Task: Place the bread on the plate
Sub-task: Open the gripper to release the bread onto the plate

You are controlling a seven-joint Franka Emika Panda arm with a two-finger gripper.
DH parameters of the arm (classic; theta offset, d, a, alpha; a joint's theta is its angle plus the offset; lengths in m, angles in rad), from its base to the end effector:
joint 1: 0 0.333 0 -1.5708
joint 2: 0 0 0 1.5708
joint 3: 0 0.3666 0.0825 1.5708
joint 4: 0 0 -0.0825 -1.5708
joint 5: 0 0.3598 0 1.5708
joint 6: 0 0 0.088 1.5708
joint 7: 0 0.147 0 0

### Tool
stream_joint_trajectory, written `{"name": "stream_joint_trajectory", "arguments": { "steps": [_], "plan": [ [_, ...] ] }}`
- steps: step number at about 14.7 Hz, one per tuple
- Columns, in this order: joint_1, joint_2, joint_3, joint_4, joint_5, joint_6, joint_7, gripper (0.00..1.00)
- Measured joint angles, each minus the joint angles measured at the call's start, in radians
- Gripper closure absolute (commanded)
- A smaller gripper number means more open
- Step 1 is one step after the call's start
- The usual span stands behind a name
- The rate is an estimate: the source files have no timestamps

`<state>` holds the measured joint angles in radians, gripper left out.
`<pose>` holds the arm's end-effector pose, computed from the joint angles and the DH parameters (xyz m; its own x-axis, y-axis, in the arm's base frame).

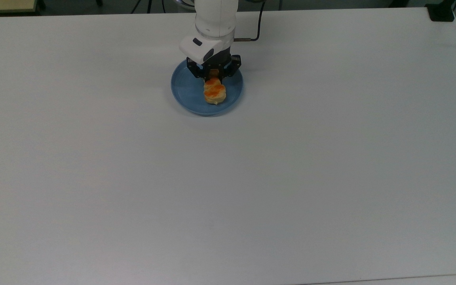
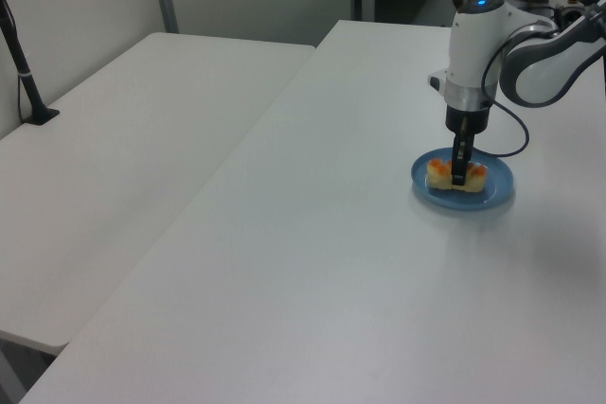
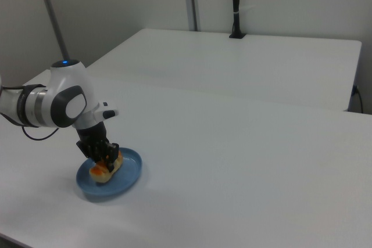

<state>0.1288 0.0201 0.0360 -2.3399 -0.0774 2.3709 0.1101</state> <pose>0.4854 0.0776 0.3547 0.9938 0.1101 0.0153 0.1092 -0.9926 0.0524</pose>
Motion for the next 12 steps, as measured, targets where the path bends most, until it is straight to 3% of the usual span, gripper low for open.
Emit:
{"name": "stream_joint_trajectory", "arguments": {
  "steps": [1, 2, 3, 9, 12],
  "plan": [
    [-0.006, 0.008, 0.000, 0.001, 0.000, 0.002, 0.000, 0.36],
    [-0.009, 0.011, 0.000, 0.001, 0.000, 0.002, 0.000, 0.12],
    [-0.010, 0.013, 0.000, 0.002, 0.000, 0.002, 0.000, 0.00],
    [-0.010, 0.013, 0.000, 0.036, 0.000, -0.013, 0.000, 0.00],
    [-0.007, 0.012, 0.000, 0.136, 0.000, -0.136, 0.000, 0.00]
  ]
}}
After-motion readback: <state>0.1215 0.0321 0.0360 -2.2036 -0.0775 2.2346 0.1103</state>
